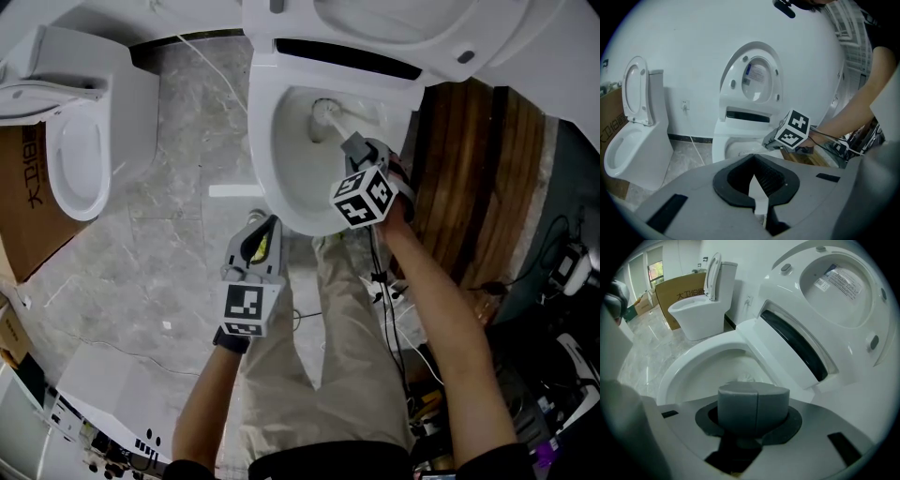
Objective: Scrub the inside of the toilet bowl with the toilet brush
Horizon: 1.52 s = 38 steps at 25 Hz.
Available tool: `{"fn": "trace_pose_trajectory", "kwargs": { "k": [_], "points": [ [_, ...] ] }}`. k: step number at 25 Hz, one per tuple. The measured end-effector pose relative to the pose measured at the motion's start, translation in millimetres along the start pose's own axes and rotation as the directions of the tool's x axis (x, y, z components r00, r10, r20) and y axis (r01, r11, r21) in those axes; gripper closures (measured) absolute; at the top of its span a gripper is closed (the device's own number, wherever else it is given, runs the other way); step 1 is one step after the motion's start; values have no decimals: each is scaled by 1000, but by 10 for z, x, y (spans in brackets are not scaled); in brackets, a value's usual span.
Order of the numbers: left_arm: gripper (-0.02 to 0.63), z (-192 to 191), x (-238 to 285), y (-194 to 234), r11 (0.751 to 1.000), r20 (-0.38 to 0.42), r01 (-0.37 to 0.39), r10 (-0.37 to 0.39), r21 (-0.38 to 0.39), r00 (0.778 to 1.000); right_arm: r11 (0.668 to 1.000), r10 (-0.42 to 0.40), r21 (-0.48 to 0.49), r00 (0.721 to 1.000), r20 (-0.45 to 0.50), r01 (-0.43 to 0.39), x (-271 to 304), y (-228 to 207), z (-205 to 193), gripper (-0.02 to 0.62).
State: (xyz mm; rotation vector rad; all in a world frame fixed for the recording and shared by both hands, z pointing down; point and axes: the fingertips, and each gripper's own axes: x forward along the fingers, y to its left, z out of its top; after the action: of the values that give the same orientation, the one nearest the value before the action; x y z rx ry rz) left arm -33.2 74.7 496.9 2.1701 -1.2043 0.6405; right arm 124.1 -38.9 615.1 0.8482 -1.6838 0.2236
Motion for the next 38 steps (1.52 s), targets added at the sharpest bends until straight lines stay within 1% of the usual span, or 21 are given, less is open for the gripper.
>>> {"fn": "trace_pose_trajectory", "kwargs": {
  "k": [4, 8, 16, 22, 28, 32, 38],
  "points": [
    [588, 64, 19, -54, 1000, 5, 11, -11, 20, 1000, 1000, -3, 21, 1000, -23, 4, -9, -54, -76, 439],
    [588, 123, 22, -76, 999, 12, 17, -18, 29, 1000, 1000, 0, 15, 999, -50, 0, -33, -69, -127, 440],
    [588, 114, 11, -62, 999, 10, 21, -21, 26, 1000, 1000, 9, 15, 996, -89, -8, -78, -77, -309, 440],
    [588, 90, -15, 61, 1000, 7, 6, -6, 22, 1000, 1000, 22, 22, 994, -105, -20, -144, -71, -456, 440],
    [588, 111, -35, 96, 1000, 16, 3, -3, 9, 1000, 997, 15, -78, 992, -128, -26, -243, -8, -576, 442],
    [588, 100, -46, 117, 1000, 18, 3, -3, 6, 1000, 994, 27, -100, 989, -142, -41, -299, 75, -671, 442],
    [588, 84, -62, 139, 1000, 14, -2, 2, 4, 1000, 988, 35, -146, 990, -138, -55, -361, 196, -759, 442]
  ]
}}
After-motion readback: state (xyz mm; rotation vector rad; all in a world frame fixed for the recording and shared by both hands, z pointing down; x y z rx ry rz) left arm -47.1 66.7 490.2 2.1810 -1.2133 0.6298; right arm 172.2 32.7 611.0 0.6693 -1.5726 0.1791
